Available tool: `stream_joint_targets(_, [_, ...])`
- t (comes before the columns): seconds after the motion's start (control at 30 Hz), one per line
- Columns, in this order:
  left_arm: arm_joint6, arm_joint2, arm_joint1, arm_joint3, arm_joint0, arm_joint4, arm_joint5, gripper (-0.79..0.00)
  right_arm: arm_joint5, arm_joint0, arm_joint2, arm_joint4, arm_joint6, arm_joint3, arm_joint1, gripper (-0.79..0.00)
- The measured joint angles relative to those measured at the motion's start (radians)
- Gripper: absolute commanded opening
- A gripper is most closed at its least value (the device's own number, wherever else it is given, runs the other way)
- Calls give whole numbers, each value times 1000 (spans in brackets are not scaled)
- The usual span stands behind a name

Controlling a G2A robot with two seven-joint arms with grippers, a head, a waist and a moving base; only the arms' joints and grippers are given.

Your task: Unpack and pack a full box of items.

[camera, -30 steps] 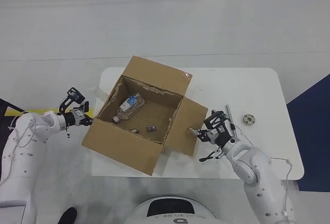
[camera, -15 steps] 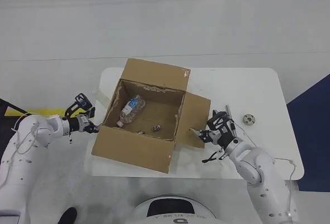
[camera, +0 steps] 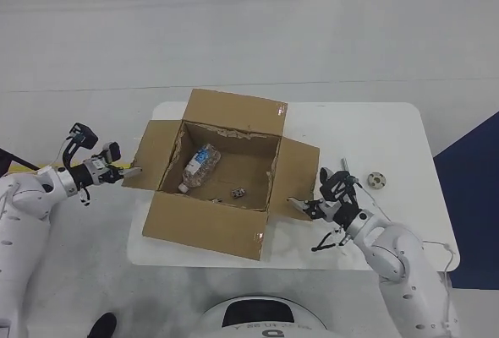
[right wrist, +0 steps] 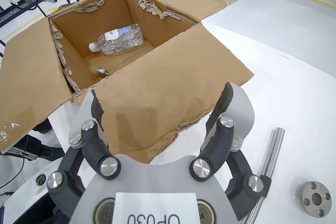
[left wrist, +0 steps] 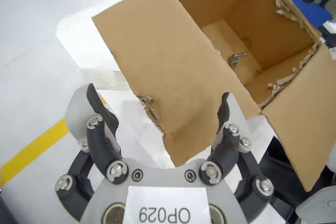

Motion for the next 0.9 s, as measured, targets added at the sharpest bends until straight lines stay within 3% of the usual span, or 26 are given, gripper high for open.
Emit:
stream_joint_targets(0.2, [-1, 1, 0, -1, 0, 1, 0, 0, -13, 10, -6, 13, -13, -11, -1, 0])
stream_joint_targets(0.3, [-1, 1, 0, -1, 0, 2, 0, 0, -68, 88, -49, 82, -60, -33, -2, 0])
stream_joint_targets(0.37, [-1, 1, 0, -1, 0, 2, 0, 0, -60, 165, -111, 78, -3, -36, -6, 0])
stream_joint_targets(0.47, [-1, 1, 0, -1, 0, 2, 0, 0, 23, 323, -258, 67, 218, -15, -23, 0])
stream_joint_targets(0.6, [-1, 1, 0, -1, 0, 2, 0, 0, 70, 451, -381, 72, 412, 25, -35, 0])
stream_joint_targets(0.8, [-1, 1, 0, -1, 0, 2, 0, 0, 68, 422, -351, 71, 360, 23, -34, 0])
stream_joint_targets(0.9, [-1, 1, 0, -1, 0, 1, 0, 0, 151, 478, -422, 7, 447, 56, -47, 0])
